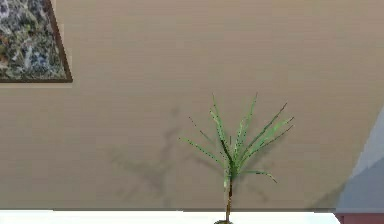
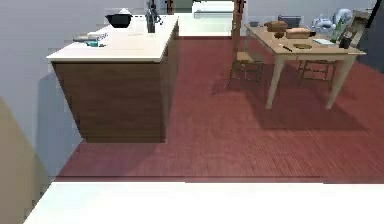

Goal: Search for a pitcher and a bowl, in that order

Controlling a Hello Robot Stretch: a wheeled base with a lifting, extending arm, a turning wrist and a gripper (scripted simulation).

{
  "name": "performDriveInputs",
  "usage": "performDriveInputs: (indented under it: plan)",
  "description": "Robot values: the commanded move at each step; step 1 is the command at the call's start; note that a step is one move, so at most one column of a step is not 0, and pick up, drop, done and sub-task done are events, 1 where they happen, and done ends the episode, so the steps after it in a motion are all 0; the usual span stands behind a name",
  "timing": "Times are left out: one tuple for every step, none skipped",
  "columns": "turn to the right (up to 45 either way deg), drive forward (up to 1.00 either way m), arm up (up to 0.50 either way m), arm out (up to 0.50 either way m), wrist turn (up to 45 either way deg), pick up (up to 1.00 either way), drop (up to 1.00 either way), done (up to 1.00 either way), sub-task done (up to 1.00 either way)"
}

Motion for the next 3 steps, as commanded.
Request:
performDriveInputs:
  plan:
    - [-30.0, 0.0, 0.0, 0.0, 0.0, 0.0, 0.0, 0.0, 0.0]
    - [0.0, 0.35, 0.0, 0.0, 0.0, 0.0, 0.0, 0.0, 0.0]
    - [-15.0, 0.0, 0.0, 0.0, 0.0, 0.0, 0.0, 0.0, 0.0]
